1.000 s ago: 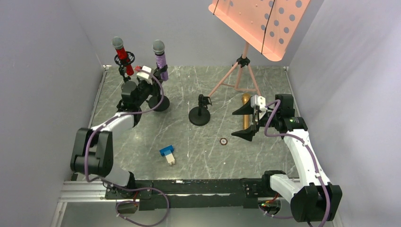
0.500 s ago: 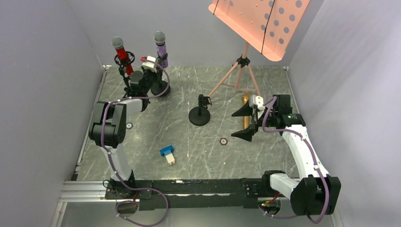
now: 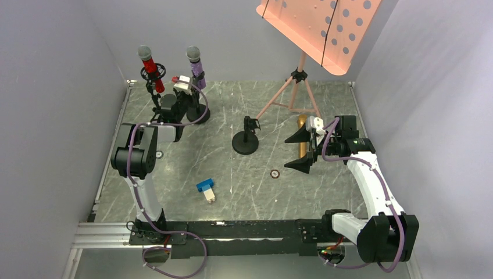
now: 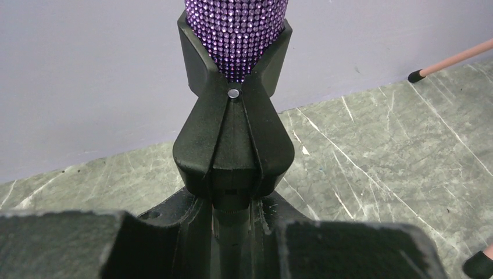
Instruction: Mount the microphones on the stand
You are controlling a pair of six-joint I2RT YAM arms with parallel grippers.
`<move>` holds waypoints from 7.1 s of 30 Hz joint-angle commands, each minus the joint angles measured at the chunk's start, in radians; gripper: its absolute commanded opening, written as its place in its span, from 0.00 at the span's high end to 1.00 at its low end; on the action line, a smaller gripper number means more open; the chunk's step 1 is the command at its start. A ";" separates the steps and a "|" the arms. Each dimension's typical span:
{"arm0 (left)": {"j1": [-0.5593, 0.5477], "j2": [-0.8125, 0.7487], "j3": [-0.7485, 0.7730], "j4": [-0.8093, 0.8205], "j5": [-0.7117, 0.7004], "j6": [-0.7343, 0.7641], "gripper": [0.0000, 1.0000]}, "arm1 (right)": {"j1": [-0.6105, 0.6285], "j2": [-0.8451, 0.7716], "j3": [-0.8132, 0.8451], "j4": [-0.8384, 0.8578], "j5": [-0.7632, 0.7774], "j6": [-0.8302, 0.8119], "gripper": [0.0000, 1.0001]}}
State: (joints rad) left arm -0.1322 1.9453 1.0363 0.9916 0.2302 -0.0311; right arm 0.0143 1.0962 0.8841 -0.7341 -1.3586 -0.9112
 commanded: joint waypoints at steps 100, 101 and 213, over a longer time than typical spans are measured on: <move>-0.524 0.095 -0.266 0.391 -0.174 -0.302 0.68 | -0.008 0.010 -0.031 0.156 0.155 0.130 0.00; -0.524 0.094 -0.271 0.400 -0.169 -0.295 0.72 | -0.007 0.011 -0.031 0.155 0.156 0.128 0.00; -0.664 -1.323 -0.762 -0.769 -0.376 -0.502 0.02 | 0.059 0.369 -0.003 0.503 1.227 0.763 0.00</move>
State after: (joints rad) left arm -0.7998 0.6617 0.3149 0.1734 -0.1242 -0.4957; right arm 0.0547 1.4155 0.8352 -0.2813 -0.2661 -0.2779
